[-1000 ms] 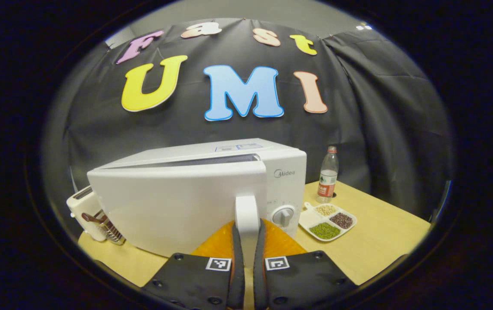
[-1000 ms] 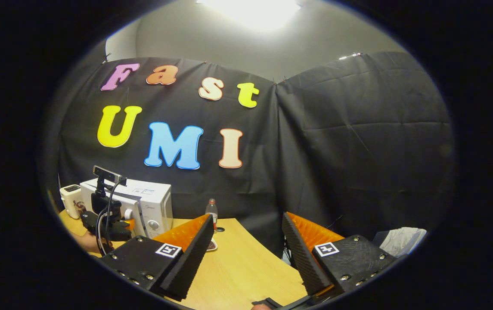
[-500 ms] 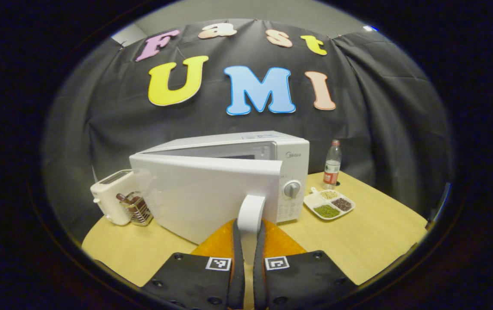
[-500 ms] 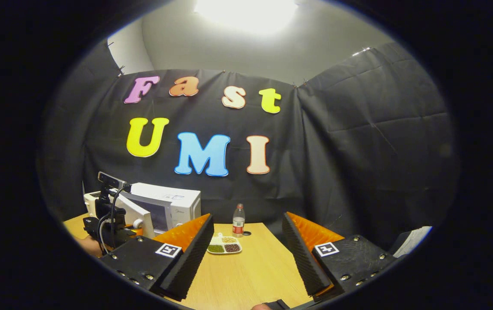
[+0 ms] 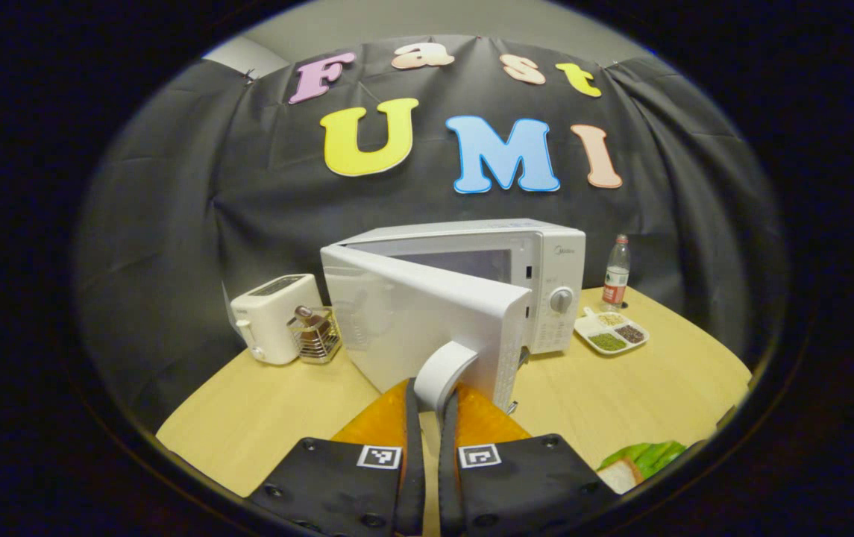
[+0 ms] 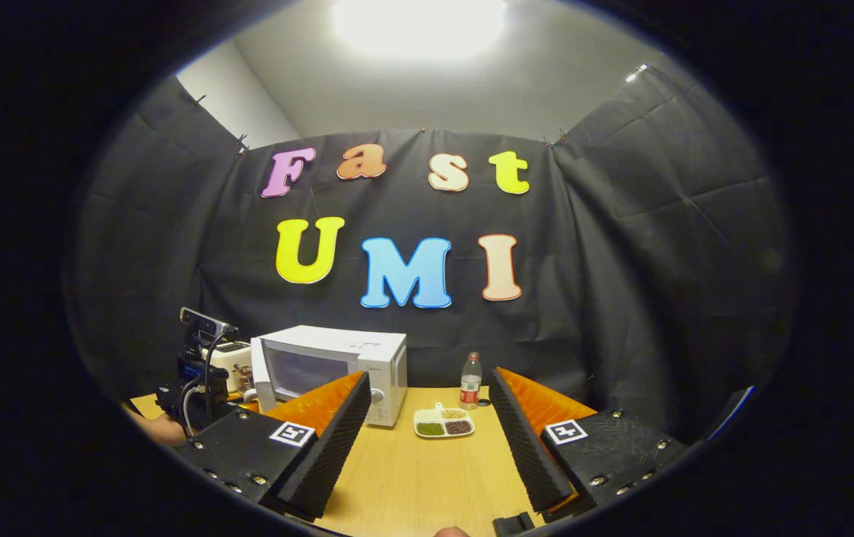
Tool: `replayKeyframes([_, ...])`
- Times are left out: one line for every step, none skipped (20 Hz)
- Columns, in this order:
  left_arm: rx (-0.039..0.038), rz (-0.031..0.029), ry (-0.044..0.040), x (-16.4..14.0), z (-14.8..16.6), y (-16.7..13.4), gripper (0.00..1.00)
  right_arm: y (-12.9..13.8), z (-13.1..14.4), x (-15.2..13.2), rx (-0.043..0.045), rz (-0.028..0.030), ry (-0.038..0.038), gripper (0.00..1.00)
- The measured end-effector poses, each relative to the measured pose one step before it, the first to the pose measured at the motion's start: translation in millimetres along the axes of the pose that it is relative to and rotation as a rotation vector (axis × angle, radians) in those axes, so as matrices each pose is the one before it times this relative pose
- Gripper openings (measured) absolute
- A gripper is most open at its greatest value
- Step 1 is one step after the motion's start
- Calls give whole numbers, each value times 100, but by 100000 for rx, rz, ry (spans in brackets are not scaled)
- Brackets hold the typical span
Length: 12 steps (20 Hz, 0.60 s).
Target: Open the microwave oven with the left hand, put the food in, and close the microwave oven.
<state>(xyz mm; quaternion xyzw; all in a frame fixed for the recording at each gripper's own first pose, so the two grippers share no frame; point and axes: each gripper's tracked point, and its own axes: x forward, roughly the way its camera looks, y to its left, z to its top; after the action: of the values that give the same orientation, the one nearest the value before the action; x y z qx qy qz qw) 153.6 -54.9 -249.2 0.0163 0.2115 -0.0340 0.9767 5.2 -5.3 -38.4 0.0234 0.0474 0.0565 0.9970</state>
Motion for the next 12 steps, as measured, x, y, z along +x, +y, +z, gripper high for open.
replayKeyframes([-384,-337,-48,-379,-131,700,11,742,118,143,-449,766,-244,96])
replayKeyframes([-202,-280,7,-499,-279,823,14,937,126,168,-412,337,-334,96])
replayKeyframes([-228,-579,173,-321,-252,885,14,852,122,223,-7,-69,171,96])
replayKeyframes([126,-1060,214,-472,-224,888,17,1027,-21,263,448,-65,196,96])
replayKeyframes([-43,-1311,326,-282,-173,814,14,1099,-19,271,571,98,21,96])
replayKeyframes([208,-1585,-5,-259,-169,756,14,1118,-74,184,114,-175,-62,96])
replayKeyframes([331,-1372,83,-314,-103,813,14,1038,-103,261,-391,-379,523,96])
replayKeyframes([378,-1170,-30,-305,-246,966,17,1126,-335,131,-258,-42,990,96])
replayKeyframes([440,-1480,200,-226,-106,748,14,1306,-139,75,258,403,685,96])
replayKeyframes([554,-1546,-107,-261,-213,694,17,1140,-77,142,516,287,600,96])
replayKeyframes([234,-1204,196,-211,-19,675,14,1048,16,91,230,223,419,96])
replayKeyframes([-2,-923,-190,-165,-157,819,14,980,5,122,-179,-35,-43,96])
